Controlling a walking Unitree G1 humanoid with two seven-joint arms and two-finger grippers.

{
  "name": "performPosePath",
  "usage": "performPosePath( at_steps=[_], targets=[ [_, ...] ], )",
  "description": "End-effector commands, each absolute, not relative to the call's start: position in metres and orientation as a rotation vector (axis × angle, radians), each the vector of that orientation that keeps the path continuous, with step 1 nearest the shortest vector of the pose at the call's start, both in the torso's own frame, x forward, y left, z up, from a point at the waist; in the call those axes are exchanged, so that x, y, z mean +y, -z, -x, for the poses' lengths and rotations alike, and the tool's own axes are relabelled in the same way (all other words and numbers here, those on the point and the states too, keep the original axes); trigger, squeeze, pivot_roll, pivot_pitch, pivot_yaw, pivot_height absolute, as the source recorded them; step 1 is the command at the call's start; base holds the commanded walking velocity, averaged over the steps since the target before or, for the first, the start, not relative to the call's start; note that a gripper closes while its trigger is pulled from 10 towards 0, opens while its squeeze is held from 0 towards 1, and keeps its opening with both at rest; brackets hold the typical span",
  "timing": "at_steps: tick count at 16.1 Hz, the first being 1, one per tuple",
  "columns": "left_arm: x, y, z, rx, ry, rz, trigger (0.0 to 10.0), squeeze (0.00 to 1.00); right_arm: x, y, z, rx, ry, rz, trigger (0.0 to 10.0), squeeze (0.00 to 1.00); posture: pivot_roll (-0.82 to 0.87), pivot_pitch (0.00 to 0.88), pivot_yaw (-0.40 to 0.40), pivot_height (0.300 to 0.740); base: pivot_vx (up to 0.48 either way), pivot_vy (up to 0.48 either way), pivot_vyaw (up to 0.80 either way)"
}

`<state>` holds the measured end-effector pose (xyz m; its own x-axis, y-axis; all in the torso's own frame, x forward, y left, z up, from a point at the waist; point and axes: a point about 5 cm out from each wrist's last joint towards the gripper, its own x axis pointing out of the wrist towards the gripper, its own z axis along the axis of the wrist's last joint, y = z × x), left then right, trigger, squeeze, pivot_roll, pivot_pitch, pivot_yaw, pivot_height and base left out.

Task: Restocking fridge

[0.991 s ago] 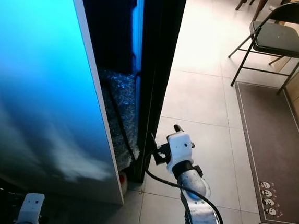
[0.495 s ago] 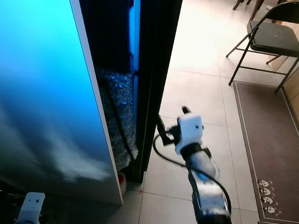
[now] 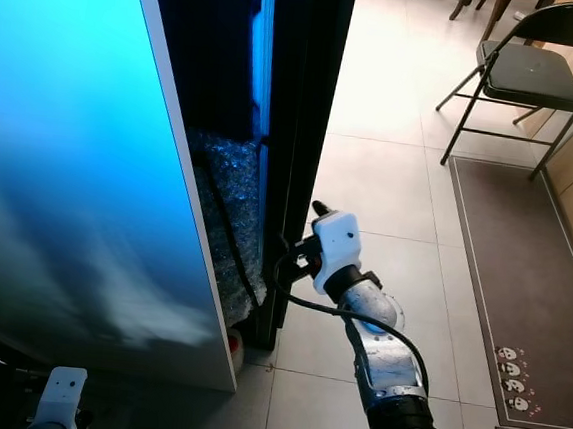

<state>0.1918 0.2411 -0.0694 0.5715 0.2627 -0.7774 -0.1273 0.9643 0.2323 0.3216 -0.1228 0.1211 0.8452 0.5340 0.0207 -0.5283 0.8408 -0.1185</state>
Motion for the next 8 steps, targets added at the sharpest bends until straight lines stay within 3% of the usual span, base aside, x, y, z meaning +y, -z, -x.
performPosePath(
  at_steps=[1,8],
  targets=[
    [0.241,0.073,-0.185,0.962,-0.225,-0.174,10.0,0.00,-0.124,-0.123,-0.325,-0.062,-0.546,0.113,10.0,0.00,-0.20,0.159,-0.002,0.740,0.000,0.000,0.00],
    [0.239,0.074,-0.185,0.962,-0.224,-0.173,10.0,0.00,-0.130,-0.136,-0.342,-0.104,-0.484,0.129,10.0,0.00,-0.19,0.155,-0.006,0.740,0.000,0.000,0.00]
  ],
)
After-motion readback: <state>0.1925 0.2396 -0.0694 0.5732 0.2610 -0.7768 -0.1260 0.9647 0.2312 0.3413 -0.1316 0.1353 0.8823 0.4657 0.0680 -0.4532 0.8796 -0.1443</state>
